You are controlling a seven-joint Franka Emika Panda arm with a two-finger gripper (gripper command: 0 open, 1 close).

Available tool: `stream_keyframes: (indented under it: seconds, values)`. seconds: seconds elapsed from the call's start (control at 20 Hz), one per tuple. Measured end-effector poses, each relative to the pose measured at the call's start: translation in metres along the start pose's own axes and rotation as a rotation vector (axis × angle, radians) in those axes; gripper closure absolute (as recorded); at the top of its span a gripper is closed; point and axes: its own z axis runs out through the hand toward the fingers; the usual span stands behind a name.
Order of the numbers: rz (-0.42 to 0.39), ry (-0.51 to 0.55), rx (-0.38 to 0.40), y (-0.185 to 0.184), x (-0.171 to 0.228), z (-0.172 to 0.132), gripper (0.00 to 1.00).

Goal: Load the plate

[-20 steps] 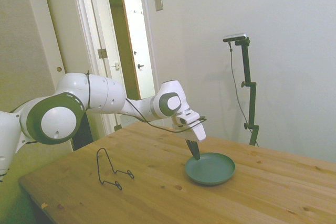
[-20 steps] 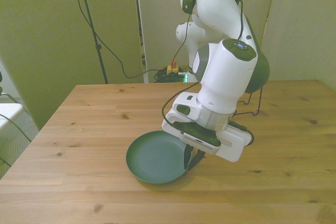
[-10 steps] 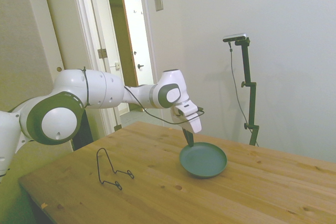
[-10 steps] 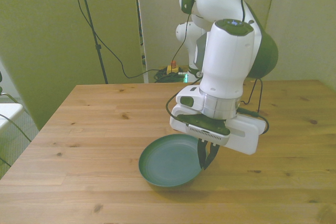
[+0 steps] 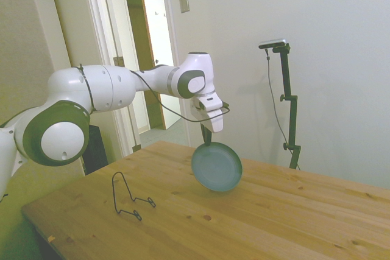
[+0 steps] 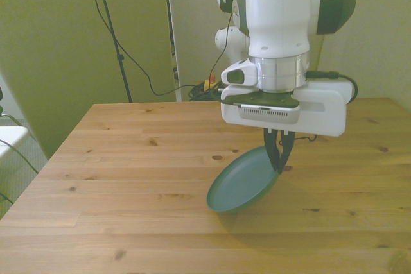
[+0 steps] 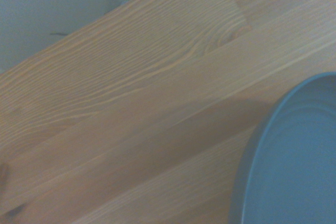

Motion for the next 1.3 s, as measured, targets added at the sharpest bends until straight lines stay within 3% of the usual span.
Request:
stream_keyframes:
  seconds: [0.4,0.6,0.95,1.3]
  values:
    - [-0.056,-0.285,0.047,0.017,-0.030,-0.076,1.00]
    - [-0.108,-0.454,0.031,0.036,-0.037,-0.097,1.00]
    - [-0.225,-0.656,-0.019,0.071,-0.037,-0.100,1.00]
    - [-0.344,-0.752,-0.020,0.117,-0.055,-0.092,1.00]
